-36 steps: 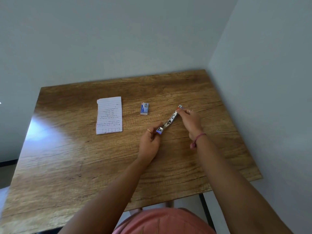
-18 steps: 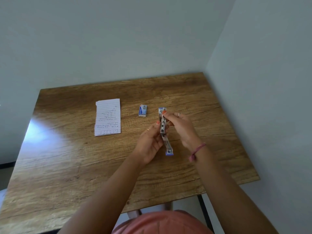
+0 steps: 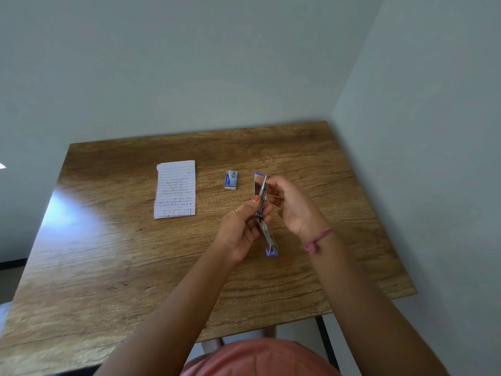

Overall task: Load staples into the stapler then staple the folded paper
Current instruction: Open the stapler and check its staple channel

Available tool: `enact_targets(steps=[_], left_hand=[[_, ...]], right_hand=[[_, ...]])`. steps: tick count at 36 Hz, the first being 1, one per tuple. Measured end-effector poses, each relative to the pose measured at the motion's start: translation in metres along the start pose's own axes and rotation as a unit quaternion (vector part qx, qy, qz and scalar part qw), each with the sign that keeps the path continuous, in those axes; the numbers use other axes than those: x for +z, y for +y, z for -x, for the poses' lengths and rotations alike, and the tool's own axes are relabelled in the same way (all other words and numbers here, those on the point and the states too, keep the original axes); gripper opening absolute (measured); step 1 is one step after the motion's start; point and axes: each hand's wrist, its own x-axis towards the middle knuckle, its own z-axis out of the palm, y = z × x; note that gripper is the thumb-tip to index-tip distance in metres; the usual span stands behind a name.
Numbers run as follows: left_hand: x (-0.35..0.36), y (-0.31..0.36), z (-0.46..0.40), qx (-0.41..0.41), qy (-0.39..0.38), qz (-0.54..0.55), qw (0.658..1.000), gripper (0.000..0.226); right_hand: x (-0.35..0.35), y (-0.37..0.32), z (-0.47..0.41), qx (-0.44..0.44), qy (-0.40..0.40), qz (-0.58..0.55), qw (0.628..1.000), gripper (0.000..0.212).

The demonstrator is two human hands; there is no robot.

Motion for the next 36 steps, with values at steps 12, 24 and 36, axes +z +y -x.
enact_targets(steps=[12,24,36], left_hand=[[0.005,0.002,0.003,0.002,0.027,-0.008,1.000,0.022],[0.013,0.006,0.000,-0.013,0.031,0.003,0.999,0.018],[0.016,0.018,-0.009,-0.035,0.043,0.064,0.996,0.018]], right_hand=[[0.002,0.007,0.003,0.030,0.000,-0.003,1.000,0.019],[0.008,0.027,0.004,-0.030,-0.019,0.036,0.999,0.033],[0.011,0.030,0.002,-0.094,-0.050,-0.004,0.994,0.038]])
